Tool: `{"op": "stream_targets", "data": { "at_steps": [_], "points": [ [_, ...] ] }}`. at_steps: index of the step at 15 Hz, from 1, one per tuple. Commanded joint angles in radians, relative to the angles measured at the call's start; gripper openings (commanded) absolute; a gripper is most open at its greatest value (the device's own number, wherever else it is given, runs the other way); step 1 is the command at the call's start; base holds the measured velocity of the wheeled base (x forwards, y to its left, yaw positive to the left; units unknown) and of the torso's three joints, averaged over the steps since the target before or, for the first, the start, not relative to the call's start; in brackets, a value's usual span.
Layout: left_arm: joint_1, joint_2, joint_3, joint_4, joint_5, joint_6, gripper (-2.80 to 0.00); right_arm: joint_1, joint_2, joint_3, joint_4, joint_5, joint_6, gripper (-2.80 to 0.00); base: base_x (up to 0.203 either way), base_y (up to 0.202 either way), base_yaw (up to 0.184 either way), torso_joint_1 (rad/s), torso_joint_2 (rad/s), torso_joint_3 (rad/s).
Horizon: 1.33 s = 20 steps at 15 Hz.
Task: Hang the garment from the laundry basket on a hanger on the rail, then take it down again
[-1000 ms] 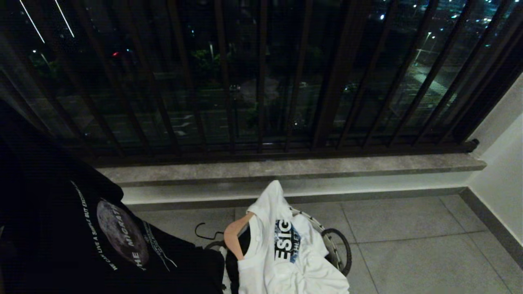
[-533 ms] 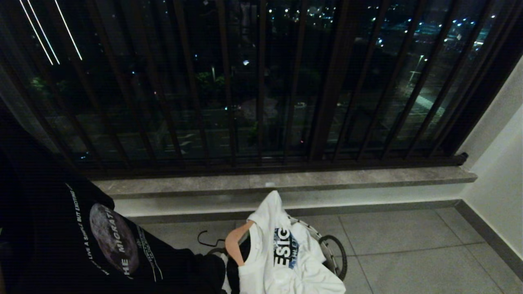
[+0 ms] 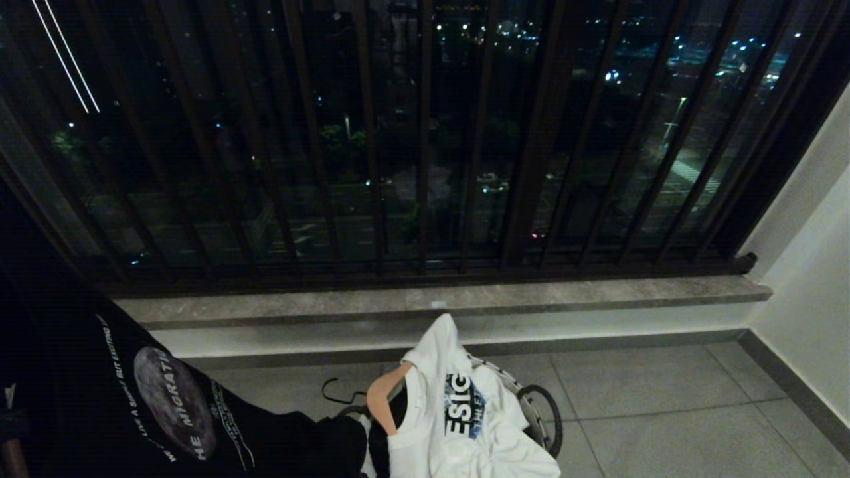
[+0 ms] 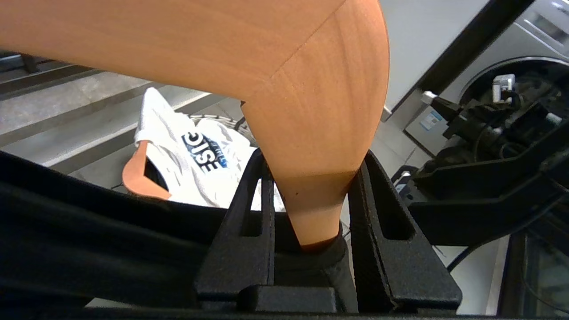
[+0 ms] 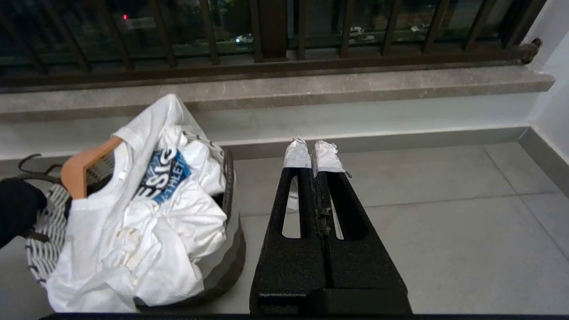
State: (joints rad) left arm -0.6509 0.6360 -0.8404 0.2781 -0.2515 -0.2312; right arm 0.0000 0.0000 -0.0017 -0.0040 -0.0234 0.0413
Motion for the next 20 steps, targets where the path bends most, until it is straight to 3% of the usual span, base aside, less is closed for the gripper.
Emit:
{"op": "stream_targets", "data": {
  "at_steps": [1, 10, 16, 20],
  "points": [
    [0.005, 0.004, -0.003, 0.001, -0.002, -0.005, -2.80, 0.000, 0.000, 0.000, -0.001, 0.000, -0.001, -2.80, 0.000, 0.000, 0.000, -0.012, -0.22, -0.222],
    [0.010, 0.005, -0.010, -0.001, 0.000, -0.005, -2.80, 0.000, 0.000, 0.000, -0.001, 0.000, -0.001, -2.80, 0.000, 0.000, 0.000, 0.031, -0.41, -0.377],
    [0.010, 0.071, -0.136, -0.001, -0.002, -0.020, -2.80, 0.000, 0.000, 0.000, -0.001, 0.000, -0.001, -2.80, 0.000, 0.000, 0.000, 0.125, -0.48, -0.362],
    [0.010, 0.076, -0.155, 0.000, 0.001, -0.016, -2.80, 0.000, 0.000, 0.000, -0.002, 0.000, -0.001, -2.80, 0.000, 0.000, 0.000, 0.161, -0.51, -0.343]
  ]
}}
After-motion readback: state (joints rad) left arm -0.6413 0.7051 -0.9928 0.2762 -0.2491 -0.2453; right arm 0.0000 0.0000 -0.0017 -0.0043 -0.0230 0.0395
